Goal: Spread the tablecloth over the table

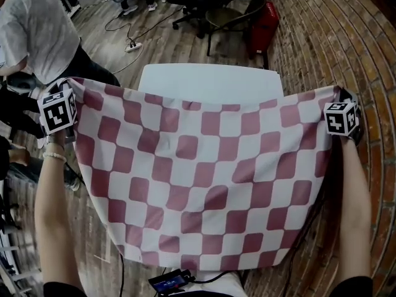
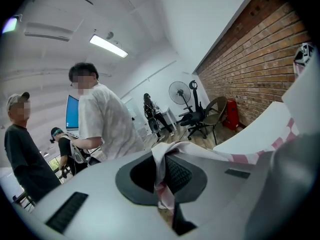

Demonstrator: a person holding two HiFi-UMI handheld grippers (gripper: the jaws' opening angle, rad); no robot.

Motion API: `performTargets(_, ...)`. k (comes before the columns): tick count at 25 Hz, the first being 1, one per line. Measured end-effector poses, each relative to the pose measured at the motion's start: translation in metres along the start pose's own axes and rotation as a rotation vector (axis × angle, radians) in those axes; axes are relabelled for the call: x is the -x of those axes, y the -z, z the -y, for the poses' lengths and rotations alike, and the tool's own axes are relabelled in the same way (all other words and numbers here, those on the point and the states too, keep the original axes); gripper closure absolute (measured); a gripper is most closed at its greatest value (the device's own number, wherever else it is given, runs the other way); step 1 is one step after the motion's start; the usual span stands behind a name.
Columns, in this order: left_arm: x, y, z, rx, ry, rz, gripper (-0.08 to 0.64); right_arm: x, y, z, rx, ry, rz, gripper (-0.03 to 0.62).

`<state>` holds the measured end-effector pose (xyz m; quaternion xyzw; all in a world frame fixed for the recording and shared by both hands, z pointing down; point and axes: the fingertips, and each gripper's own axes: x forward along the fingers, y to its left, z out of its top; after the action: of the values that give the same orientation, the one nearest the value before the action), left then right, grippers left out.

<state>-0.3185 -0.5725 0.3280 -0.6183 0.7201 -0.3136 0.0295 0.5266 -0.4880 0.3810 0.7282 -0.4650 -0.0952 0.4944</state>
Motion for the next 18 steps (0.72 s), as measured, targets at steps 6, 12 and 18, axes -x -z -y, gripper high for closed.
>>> performTargets(6,-0.036,-0.042,0.015,-0.013,-0.028,-0.007,0.546,-0.057,-0.029,0.015,0.002,0.018,0.012,0.558)
performTargets(12,-0.059,-0.059,0.011,0.035,-0.071,0.011,0.546,-0.086,-0.044,0.024,-0.012,0.05,0.024,0.558)
performTargets(18,-0.082,-0.035,0.014,0.073,-0.054,-0.024,0.546,-0.101,-0.045,0.007,-0.029,0.024,0.021,0.558)
